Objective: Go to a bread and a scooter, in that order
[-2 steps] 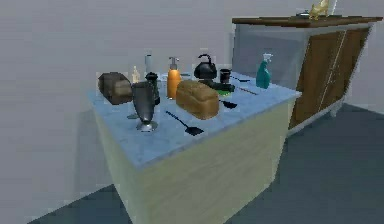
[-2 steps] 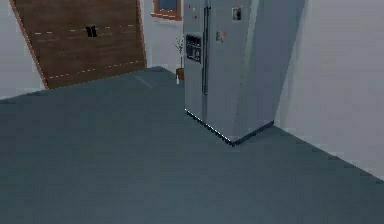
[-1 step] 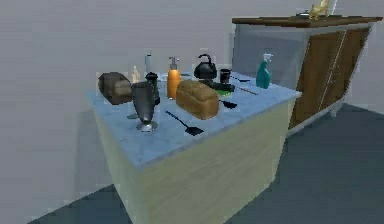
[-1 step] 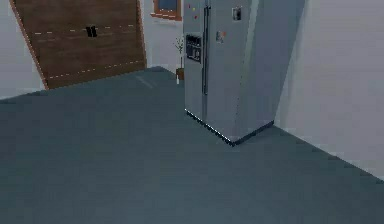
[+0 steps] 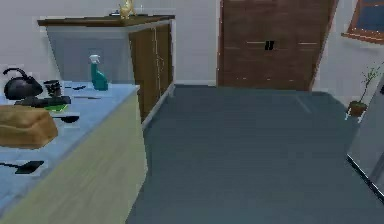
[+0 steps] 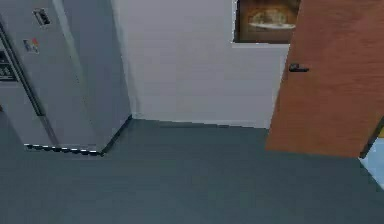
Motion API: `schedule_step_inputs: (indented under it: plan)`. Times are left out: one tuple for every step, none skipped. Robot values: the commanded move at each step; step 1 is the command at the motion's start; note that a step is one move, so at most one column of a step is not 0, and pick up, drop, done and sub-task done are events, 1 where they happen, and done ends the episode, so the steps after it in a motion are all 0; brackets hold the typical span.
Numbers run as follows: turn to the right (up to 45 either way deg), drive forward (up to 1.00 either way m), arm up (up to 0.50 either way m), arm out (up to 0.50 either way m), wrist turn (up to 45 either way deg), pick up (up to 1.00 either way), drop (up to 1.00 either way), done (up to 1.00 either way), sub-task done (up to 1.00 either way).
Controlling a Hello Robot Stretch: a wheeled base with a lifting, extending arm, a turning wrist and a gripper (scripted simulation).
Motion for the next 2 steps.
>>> schedule_step_inputs:
  plan:
    - [45.0, 0.00, 0.00, 0.00, 0.0, 0.00, 0.00, 0.00, 0.00]
    - [45.0, 0.00, 0.00, 0.00, 0.0, 0.00, 0.00, 0.00, 0.00]
